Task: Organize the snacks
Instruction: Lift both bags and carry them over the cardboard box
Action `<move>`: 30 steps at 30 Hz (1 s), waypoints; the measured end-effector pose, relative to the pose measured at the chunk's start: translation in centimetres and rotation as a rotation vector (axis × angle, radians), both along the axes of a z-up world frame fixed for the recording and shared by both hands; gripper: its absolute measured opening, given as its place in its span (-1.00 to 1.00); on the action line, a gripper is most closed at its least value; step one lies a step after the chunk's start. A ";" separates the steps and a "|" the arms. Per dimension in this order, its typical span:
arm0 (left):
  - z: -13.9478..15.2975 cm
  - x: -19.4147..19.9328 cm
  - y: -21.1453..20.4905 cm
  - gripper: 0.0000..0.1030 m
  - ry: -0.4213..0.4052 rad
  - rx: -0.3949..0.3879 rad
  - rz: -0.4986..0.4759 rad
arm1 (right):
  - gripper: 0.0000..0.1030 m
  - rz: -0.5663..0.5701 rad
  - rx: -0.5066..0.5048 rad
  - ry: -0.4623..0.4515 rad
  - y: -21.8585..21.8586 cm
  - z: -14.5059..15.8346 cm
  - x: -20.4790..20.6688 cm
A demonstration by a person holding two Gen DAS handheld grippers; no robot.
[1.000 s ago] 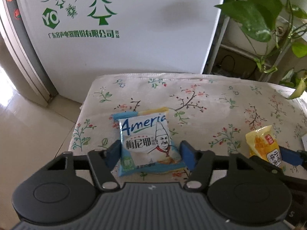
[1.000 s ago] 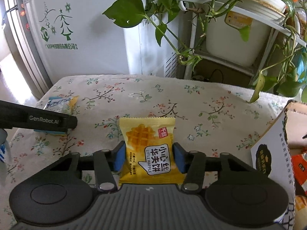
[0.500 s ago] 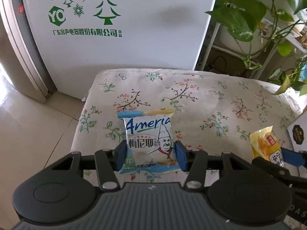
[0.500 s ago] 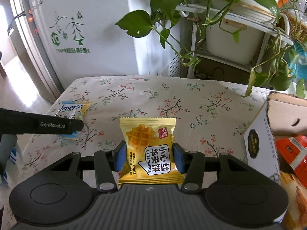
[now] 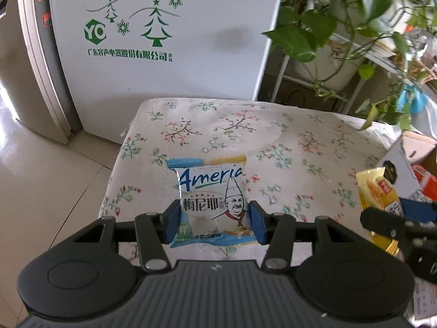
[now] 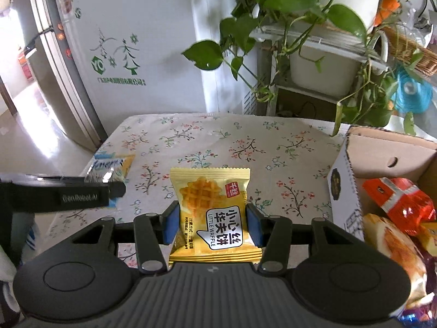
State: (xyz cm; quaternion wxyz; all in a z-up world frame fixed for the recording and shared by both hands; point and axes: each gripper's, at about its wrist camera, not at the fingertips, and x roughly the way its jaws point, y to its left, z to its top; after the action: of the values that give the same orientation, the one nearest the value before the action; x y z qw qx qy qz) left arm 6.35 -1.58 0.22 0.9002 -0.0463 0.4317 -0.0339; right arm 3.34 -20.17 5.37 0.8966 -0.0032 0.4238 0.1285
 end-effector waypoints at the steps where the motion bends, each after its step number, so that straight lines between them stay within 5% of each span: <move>1: 0.2 -0.6 0.0 -0.01 -0.008 -0.005 -0.004 | 0.11 -0.002 0.006 -0.003 -0.2 0.2 -0.4; 15: 0.8 -7.3 0.5 -0.01 -0.054 -0.045 0.014 | 0.11 0.008 0.016 -0.032 -1.1 1.9 -4.1; 30: 5.5 -8.9 -2.5 -0.01 -0.129 -0.069 0.004 | 0.11 -0.066 0.059 -0.118 -4.8 5.4 -4.4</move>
State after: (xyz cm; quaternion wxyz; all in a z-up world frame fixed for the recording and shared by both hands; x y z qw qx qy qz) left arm -2.59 -4.13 5.77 0.9241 -0.0755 0.3712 -0.0500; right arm -1.10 -24.97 10.81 0.9235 0.0298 0.3661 0.1110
